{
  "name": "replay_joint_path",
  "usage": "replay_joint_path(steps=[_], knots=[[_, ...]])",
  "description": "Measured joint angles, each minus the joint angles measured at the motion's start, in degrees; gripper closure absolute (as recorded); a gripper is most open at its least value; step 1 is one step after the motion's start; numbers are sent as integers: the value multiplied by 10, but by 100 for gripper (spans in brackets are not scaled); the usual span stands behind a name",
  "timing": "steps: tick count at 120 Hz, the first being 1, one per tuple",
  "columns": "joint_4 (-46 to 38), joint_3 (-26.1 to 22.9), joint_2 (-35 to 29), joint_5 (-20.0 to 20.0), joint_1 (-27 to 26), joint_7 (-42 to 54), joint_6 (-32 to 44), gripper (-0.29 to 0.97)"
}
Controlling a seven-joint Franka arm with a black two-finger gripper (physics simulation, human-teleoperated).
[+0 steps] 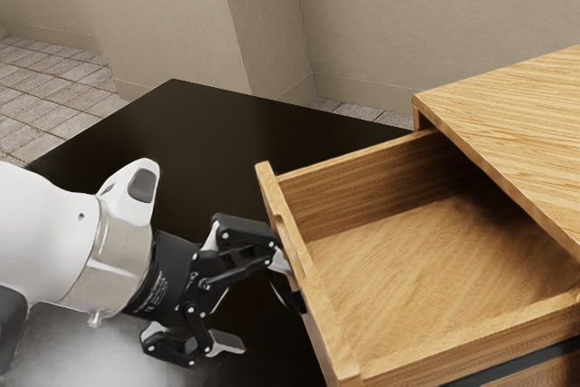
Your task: Pull the drawer handle with one arm to open the drawer
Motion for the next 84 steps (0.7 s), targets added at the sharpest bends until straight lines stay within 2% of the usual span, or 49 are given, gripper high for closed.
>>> replay_joint_path(steps=[64,76,84], knots=[[-64,-1,-125,-6,5,-2,-18,0],[-26,1,-126,-2,12,-3,-45,0],[64,13,-69,13,12,-3,-95,0]])
